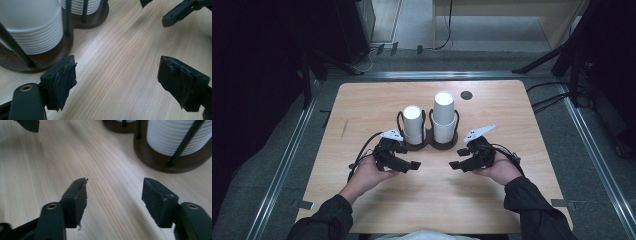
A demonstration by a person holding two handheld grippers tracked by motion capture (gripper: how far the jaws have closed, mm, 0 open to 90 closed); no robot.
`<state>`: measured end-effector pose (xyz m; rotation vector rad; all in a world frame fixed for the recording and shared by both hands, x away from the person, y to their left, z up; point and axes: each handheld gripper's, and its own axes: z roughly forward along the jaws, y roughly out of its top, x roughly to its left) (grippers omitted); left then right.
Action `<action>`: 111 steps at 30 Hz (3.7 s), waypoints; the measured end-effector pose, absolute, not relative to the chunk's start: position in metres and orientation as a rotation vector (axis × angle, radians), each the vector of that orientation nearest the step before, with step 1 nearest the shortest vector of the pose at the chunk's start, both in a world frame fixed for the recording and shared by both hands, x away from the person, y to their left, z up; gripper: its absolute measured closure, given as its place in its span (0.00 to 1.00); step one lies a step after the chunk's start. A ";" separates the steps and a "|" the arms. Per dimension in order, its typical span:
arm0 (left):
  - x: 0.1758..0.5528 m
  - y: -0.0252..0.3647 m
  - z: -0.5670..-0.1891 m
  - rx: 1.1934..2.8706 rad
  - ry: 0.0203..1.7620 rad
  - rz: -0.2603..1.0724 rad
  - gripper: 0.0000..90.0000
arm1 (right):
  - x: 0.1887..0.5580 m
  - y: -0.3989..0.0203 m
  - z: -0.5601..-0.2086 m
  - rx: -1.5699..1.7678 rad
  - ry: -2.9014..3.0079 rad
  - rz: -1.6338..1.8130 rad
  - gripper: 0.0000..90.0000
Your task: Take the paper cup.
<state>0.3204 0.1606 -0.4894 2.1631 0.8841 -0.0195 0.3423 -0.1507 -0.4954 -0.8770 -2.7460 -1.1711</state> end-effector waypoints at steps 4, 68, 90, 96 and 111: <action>0.320 0.162 -0.488 2.169 0.872 -0.041 0.22 | 0.343 -0.155 -0.494 -0.859 -2.742 -1.225 0.50; 0.312 0.165 -0.481 2.203 0.779 -0.023 0.28 | 0.371 -0.177 -0.441 -0.637 -2.870 -1.128 0.42; 0.307 0.159 -0.484 2.233 0.741 -0.050 0.28 | 0.410 -0.167 -0.392 -0.537 -2.949 -1.096 0.36; 0.307 0.161 -0.483 2.223 0.743 -0.058 0.28 | 0.422 -0.160 -0.385 -0.539 -2.958 -1.089 0.36; 0.307 0.163 -0.483 2.220 0.743 -0.072 0.28 | 0.446 -0.141 -0.372 -0.545 -2.969 -1.010 0.33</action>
